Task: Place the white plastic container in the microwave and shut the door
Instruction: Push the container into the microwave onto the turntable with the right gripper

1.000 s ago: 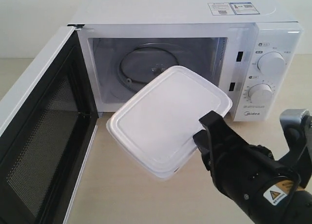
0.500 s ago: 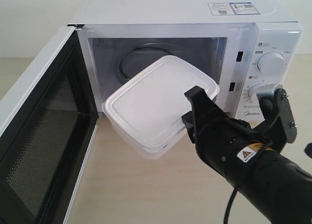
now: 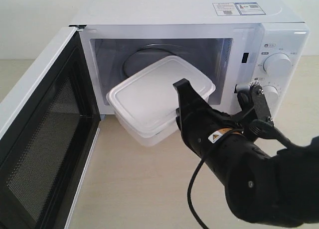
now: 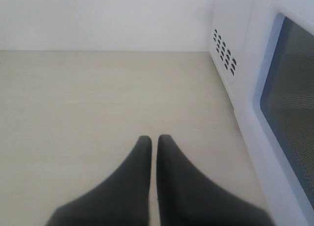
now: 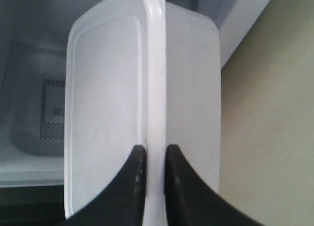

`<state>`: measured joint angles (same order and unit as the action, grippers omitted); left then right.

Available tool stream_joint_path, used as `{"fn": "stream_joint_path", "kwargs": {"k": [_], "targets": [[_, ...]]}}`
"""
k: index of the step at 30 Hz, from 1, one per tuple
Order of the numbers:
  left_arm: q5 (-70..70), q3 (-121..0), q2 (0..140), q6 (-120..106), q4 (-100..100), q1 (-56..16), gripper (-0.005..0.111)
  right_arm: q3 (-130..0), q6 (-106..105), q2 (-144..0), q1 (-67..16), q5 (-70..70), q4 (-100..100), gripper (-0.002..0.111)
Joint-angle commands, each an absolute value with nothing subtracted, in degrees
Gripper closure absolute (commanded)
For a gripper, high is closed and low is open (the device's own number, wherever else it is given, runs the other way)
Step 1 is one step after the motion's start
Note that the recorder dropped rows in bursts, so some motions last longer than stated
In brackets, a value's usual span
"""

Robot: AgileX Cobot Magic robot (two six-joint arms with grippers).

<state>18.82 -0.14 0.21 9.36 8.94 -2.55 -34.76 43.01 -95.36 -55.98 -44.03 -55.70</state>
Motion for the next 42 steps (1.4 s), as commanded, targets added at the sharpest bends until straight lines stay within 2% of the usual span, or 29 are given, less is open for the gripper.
{"fn": "stream_joint_path", "kwargs": {"k": [1, 23, 42], "targets": [[18.0, 0.0, 0.0, 9.6, 8.8, -2.4, 0.102, -37.4, 42.5, -97.4, -53.2, -44.1, -52.7, 0.109], [18.0, 0.0, 0.0, 9.6, 8.8, -2.4, 0.102, -51.5, 42.9, -106.7, -43.1, -37.9, -46.5, 0.109], [18.0, 0.0, 0.0, 9.6, 8.8, -2.4, 0.102, -60.7, 42.6, -114.2, -40.2, -36.7, -45.9, 0.109]]}}
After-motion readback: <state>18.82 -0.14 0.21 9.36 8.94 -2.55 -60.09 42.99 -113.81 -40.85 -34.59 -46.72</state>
